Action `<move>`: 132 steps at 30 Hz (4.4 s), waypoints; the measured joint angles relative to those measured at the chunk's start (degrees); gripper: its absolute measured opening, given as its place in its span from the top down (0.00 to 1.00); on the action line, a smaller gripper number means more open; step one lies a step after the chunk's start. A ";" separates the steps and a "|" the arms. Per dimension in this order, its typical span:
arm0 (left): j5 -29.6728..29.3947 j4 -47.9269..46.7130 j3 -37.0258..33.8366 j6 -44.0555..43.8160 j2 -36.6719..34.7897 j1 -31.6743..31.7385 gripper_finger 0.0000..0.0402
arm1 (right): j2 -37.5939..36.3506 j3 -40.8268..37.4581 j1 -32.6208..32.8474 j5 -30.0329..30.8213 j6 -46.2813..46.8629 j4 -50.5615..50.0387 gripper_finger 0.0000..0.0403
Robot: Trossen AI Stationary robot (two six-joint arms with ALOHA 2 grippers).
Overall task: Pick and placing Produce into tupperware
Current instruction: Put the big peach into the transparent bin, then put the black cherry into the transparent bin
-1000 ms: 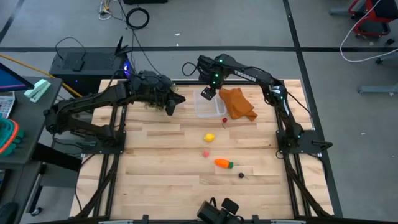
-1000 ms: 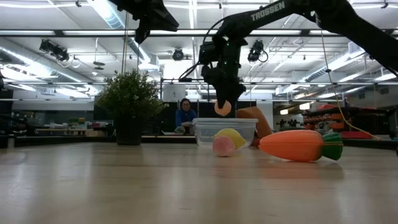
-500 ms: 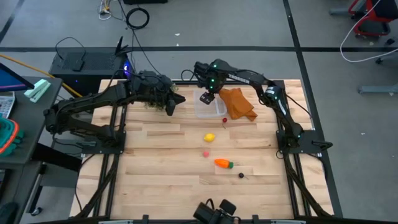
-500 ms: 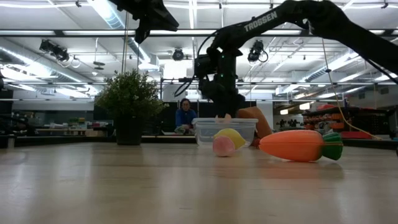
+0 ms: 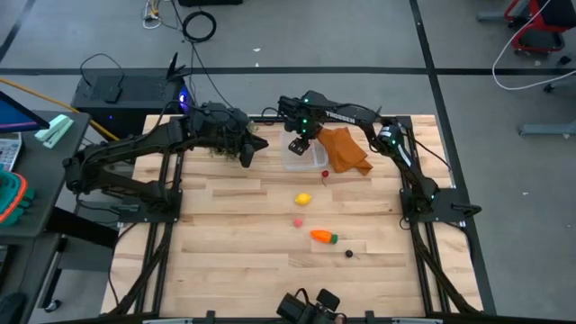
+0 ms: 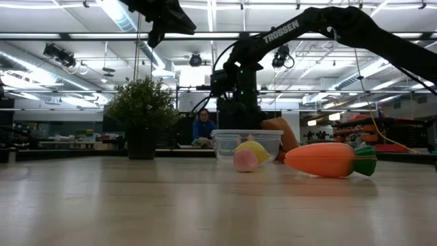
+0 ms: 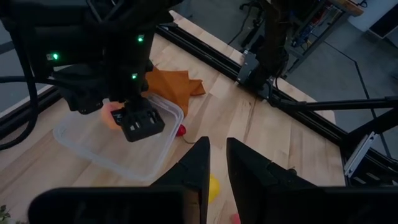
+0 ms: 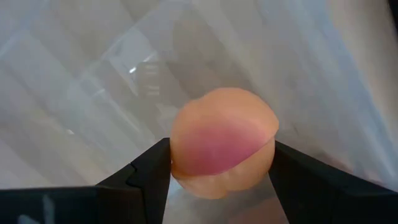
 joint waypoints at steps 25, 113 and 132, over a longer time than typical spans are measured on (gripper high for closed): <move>0.01 -0.10 0.02 0.00 0.00 0.01 0.84 | 0.00 0.00 -0.39 -1.58 -0.39 -0.16 0.48; 0.00 -1.39 0.02 -0.02 0.07 0.01 0.86 | -32.57 -5.18 13.65 -0.22 7.15 -4.81 0.35; 1.20 -2.59 0.02 0.11 0.04 -0.01 0.86 | -40.38 -10.28 28.97 0.00 19.22 -14.39 0.35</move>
